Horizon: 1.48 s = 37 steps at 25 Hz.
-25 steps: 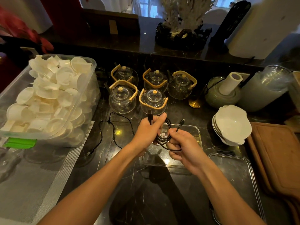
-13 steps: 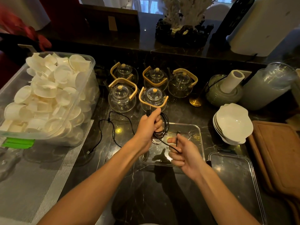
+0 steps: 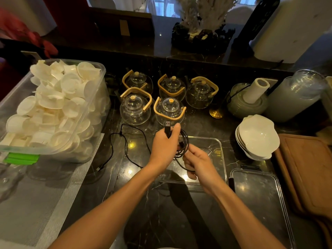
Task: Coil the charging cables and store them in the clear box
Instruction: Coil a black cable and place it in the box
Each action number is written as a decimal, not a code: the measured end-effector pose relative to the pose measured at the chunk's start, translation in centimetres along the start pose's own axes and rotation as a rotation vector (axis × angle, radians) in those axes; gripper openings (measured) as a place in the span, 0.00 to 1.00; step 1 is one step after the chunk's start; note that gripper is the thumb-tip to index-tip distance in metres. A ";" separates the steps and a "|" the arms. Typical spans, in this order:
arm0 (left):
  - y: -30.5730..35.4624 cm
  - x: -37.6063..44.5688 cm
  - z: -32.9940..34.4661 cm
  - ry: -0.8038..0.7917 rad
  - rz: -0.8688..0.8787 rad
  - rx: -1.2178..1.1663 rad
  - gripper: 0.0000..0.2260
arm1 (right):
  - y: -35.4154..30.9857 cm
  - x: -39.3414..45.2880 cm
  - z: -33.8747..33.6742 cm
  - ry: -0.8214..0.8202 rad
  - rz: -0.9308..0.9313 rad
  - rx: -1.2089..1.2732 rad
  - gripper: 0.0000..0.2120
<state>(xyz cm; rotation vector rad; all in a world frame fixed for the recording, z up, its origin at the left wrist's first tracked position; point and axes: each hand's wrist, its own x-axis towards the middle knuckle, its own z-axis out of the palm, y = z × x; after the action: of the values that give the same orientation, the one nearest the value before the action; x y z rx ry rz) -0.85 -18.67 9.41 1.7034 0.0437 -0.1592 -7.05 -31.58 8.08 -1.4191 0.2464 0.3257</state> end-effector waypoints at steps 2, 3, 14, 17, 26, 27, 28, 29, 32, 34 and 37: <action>-0.5 -0.1 0.0 0.048 0.064 0.151 0.21 | 0.3 0.1 -0.3 -0.044 -0.030 0.021 0.13; -0.8 -0.1 0.0 0.062 0.078 0.205 0.22 | 0.3 0.1 -0.3 -0.059 -0.047 0.025 0.13; -0.6 -0.2 0.9 -0.053 0.038 0.139 0.20 | 0.1 0.3 0.4 0.093 -0.131 0.043 0.22; -0.6 -0.3 1.1 -0.063 -0.117 -0.011 0.19 | -0.3 0.4 1.1 0.144 -0.171 0.039 0.16; -0.7 -0.2 0.8 -0.075 -0.079 0.013 0.22 | 0.4 0.4 1.8 0.483 -0.528 -0.567 0.05; -0.8 -0.2 0.6 -0.080 -0.062 0.029 0.23 | 0.1 0.4 2.0 0.508 -0.570 -0.584 0.05; -0.9 -0.2 0.4 -0.087 -0.041 0.056 0.24 | -0.3 0.3 2.0 0.540 -0.571 -0.538 0.06; -1.0 -0.3 0.2 -0.088 -0.027 0.077 0.23 | -0.9 0.2 1.9 0.567 -0.537 -0.448 0.07; -1.5 -0.3 -0.4 -0.060 -0.049 0.067 0.20 | -3.4 -0.1 0.5 0.522 -0.389 -0.140 0.13; -1.8 0.0 -1.0 -0.031 -0.104 0.039 0.21 | -5.2 -0.5 -0.8 0.396 -0.340 0.112 0.17; -1.2 0.6 -1.7 -0.016 -0.197 -0.065 0.20 | -6.5 -0.9 -2.7 0.301 -0.233 0.425 0.20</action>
<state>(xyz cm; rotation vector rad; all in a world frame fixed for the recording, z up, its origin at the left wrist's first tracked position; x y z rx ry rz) -0.26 -16.89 8.42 1.6308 0.2028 -0.3144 -5.45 -35.14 14.07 -1.0560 0.3677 -0.1308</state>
